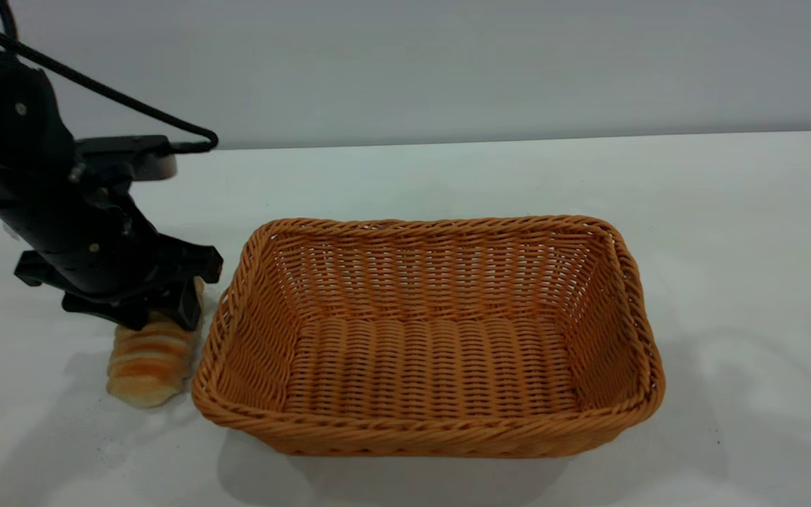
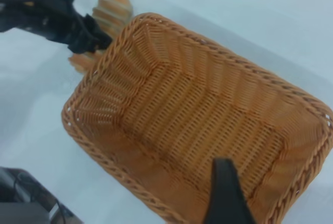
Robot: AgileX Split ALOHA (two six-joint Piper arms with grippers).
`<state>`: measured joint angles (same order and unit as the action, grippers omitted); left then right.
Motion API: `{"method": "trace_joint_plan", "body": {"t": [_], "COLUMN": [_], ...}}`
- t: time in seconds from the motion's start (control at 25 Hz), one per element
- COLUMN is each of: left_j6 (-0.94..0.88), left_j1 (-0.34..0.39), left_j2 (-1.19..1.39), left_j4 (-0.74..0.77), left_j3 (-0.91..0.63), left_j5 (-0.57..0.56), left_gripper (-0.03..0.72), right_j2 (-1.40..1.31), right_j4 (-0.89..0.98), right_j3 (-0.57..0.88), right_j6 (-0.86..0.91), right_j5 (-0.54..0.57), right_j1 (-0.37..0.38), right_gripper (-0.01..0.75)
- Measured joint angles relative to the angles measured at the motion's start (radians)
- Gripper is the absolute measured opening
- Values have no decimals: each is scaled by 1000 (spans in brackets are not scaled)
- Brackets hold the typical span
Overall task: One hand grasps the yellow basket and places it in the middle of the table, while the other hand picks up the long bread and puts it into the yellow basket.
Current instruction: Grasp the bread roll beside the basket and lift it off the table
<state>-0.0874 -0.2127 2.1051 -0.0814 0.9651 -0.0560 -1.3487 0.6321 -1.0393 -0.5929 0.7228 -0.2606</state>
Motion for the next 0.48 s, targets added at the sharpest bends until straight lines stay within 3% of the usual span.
{"method": "trace_joint_plan", "body": {"t": [0.28, 0.36, 0.48], "left_j6": [18, 15, 17], "left_j1": [55, 73, 82], "left_j2": [47, 47, 48], "left_j4": [0, 1, 4], "left_j3": [20, 20, 20], "left_j5": [-23, -28, -29], "left_gripper": [468, 407, 217], "right_j2": [4, 4, 4], "right_j4": [0, 0, 0], "right_j3": [0, 0, 0], "right_j6": [-1, -1, -1], "right_j5": [11, 11, 12], "right_j1": [0, 0, 0], "right_gripper": [560, 560, 560]}}
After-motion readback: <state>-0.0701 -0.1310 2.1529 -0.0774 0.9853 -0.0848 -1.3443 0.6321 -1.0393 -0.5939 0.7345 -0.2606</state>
